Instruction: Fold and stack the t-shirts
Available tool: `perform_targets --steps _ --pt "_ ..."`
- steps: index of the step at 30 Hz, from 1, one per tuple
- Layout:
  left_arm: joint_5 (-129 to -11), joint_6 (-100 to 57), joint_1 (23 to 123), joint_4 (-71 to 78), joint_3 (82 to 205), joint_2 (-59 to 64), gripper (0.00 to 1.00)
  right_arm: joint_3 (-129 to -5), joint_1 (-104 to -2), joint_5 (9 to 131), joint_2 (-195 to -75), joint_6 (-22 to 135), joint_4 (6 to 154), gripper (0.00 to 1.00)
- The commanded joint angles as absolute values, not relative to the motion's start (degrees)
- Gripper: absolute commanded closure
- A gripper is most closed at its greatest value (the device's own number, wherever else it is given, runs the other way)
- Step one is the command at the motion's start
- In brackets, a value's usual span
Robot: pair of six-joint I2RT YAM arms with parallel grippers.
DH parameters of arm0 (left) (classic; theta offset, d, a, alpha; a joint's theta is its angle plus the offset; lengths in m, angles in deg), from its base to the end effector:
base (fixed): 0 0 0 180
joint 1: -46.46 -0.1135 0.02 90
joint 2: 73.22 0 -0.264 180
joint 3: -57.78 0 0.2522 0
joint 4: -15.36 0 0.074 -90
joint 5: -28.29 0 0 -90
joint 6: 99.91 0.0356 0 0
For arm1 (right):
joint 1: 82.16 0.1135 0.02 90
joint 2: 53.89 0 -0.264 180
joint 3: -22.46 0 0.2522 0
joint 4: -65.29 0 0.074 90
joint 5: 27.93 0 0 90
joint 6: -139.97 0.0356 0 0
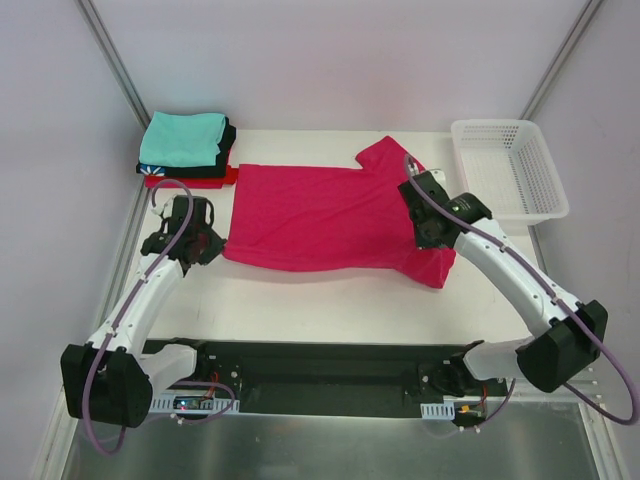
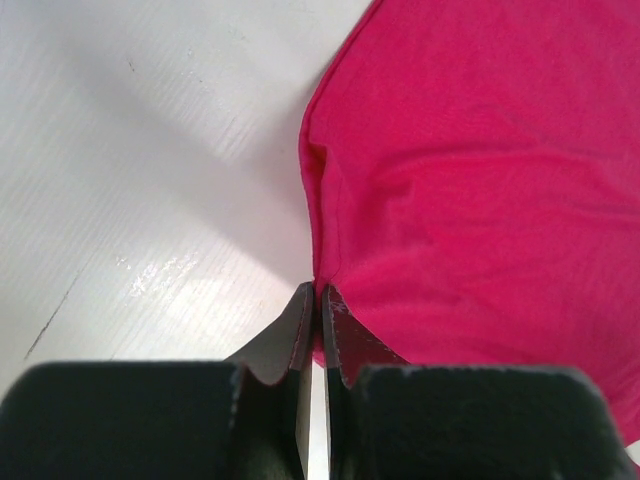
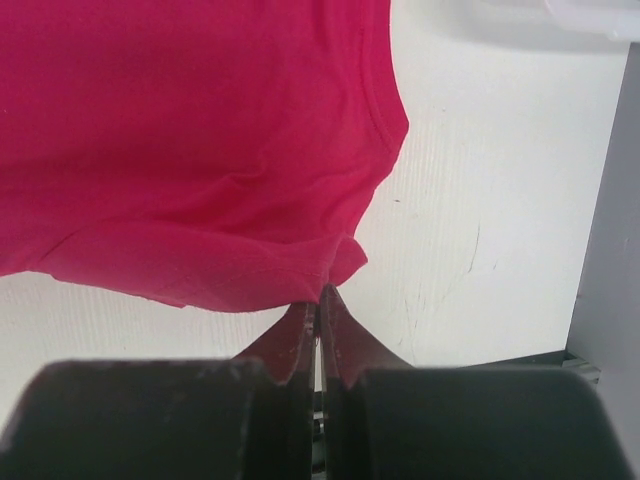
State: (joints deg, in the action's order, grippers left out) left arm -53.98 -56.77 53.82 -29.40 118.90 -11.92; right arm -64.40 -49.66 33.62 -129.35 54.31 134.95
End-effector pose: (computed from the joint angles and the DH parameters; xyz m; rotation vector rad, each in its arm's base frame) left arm 0.2215 -0.0238 0.2671 -0.8619 2.2044 -0.3050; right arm 0.2253 0.1234 0.3293 -0.4236 2.4127 -0.3682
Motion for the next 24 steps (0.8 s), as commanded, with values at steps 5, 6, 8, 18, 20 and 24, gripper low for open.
perform_targets --steps 5,6,8,18,20,24 --pt "-53.88 -54.92 52.62 -28.29 121.11 -9.68 1.00 -69.87 -50.78 34.64 -135.09 50.94 133.89 0.99" --pt "-53.88 -54.83 52.44 -28.20 121.11 -9.24 1.00 -70.05 -50.87 34.56 -135.80 50.85 133.80 0.99" --pt "-53.97 -54.65 52.27 -27.76 121.11 -8.89 1.00 -71.01 -51.13 34.38 -136.68 50.42 133.80 0.99" --pt "-55.02 -53.77 50.86 -26.44 122.78 -4.76 1.00 -76.55 -54.12 33.85 -142.21 48.13 133.80 0.99" --pt "-55.38 -53.51 50.42 -26.35 123.13 -4.14 1.00 -78.84 -54.99 33.77 -143.97 47.78 134.33 0.99" --pt "-55.55 -53.07 49.63 -26.09 123.14 -3.26 1.00 -82.18 -56.58 34.12 -146.35 46.29 135.03 0.99"
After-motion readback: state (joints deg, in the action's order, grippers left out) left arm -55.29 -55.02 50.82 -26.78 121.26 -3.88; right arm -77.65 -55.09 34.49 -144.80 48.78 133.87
